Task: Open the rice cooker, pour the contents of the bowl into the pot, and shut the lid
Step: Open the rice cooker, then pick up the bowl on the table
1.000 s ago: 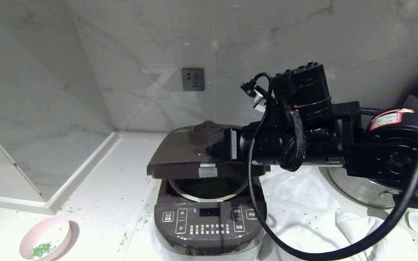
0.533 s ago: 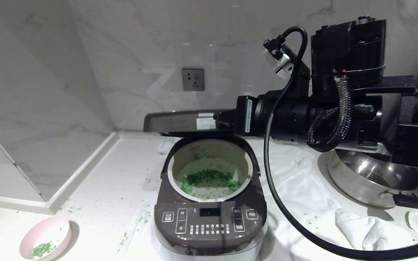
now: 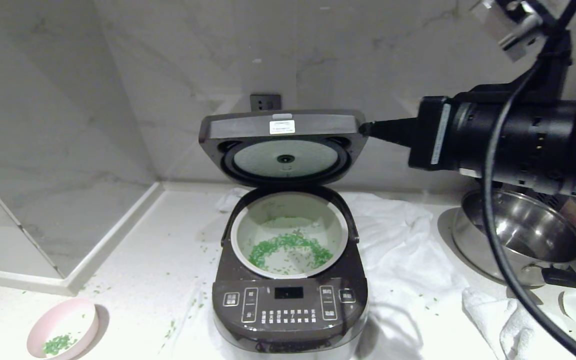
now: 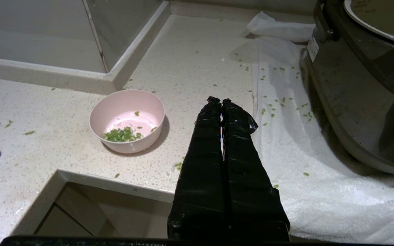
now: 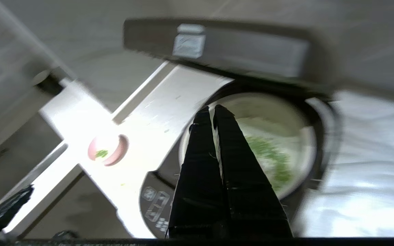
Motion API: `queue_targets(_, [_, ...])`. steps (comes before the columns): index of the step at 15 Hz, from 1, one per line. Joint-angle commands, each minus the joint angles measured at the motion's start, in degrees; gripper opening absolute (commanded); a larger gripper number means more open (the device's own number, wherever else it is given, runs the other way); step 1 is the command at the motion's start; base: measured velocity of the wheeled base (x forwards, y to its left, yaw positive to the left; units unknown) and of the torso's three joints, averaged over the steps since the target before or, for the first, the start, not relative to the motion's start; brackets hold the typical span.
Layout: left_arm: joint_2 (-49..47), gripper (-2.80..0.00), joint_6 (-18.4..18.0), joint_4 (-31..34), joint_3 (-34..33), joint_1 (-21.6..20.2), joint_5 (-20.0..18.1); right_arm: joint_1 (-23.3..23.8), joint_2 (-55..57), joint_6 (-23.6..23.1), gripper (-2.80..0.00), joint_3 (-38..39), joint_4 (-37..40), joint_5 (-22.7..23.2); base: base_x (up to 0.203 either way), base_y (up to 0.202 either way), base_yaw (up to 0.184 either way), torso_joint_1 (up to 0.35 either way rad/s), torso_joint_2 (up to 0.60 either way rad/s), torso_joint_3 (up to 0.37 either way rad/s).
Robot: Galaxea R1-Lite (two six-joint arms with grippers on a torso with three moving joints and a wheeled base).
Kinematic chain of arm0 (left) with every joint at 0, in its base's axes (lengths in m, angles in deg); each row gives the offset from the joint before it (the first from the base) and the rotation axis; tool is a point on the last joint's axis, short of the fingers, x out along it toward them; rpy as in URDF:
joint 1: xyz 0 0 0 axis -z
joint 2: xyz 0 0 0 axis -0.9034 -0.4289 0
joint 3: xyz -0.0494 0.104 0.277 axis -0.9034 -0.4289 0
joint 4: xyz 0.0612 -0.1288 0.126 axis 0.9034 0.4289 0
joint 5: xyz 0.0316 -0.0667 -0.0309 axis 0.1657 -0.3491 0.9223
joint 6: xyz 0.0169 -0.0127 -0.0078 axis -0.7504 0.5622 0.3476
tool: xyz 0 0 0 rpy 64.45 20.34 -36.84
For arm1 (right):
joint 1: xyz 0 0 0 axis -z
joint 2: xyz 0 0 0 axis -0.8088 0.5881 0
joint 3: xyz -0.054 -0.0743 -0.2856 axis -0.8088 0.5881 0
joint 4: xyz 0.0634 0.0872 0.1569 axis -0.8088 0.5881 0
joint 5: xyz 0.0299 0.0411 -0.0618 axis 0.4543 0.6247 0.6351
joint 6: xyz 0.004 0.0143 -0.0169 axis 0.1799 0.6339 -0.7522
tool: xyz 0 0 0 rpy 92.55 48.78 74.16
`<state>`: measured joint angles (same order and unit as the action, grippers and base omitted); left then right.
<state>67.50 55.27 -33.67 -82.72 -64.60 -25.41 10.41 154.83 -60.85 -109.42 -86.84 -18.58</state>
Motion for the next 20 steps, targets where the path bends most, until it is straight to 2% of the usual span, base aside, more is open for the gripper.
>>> queue_targets(1, [0.1, -2.8, 0.05, 0.01, 0.01, 0.0, 0.04, 0.0, -7.87, -1.57, -2.8, 2.93, 1.26, -4.54, 0.0, 0.0, 0.0, 0.0, 0.0, 0.0])
queue_targets(3, [0.1, -2.8, 0.05, 0.04, 0.01, 0.0, 0.04, 0.25, -12.05, -3.21, -2.8, 6.6, 2.36, -8.83, 0.0, 0.0, 0.0, 0.0, 0.0, 0.0])
queue_targets(5, [0.1, -2.8, 0.05, 0.04, 0.01, 0.0, 0.04, 1.35, -16.8, -5.33, -2.8, 10.38, 2.7, -10.86, 0.0, 0.0, 0.0, 0.0, 0.0, 0.0])
queue_targets(9, [0.1, -2.8, 0.05, -0.04, 0.01, 0.0, 0.04, 7.24, -27.03, -11.08, -2.8, 16.64, 3.88, -13.95, 0.0, 0.0, 0.0, 0.0, 0.0, 0.0])
queue_targets(11, [0.1, -2.8, 0.05, 0.04, 0.01, 0.0, 0.04, 12.51, -31.28, -15.46, -2.8, 18.13, 5.39, -16.43, 0.0, 0.0, 0.0, 0.0, 0.0, 0.0])
queue_targets(15, [0.1, -2.8, 0.05, 0.04, 0.01, 0.0, 0.04, 21.28, -38.65, -18.24, -2.8, 19.91, 8.81, -17.84, 0.0, 0.0, 0.0, 0.0, 0.0, 0.0])
queue_targets(17, [0.1, -2.8, 0.05, 0.04, 0.01, 0.0, 0.04, 25.96, -42.96, -21.26, -2.8, 22.45, 9.43, -17.98, 0.0, 0.0, 0.0, 0.0, 0.0, 0.0])
queue_targets(20, [0.1, -2.8, 0.05, 0.04, 0.01, 0.0, 0.04, 37.06, -49.96, -27.38, -2.8, 26.02, 9.55, -17.85, 0.0, 0.0, 0.0, 0.0, 0.0, 0.0])
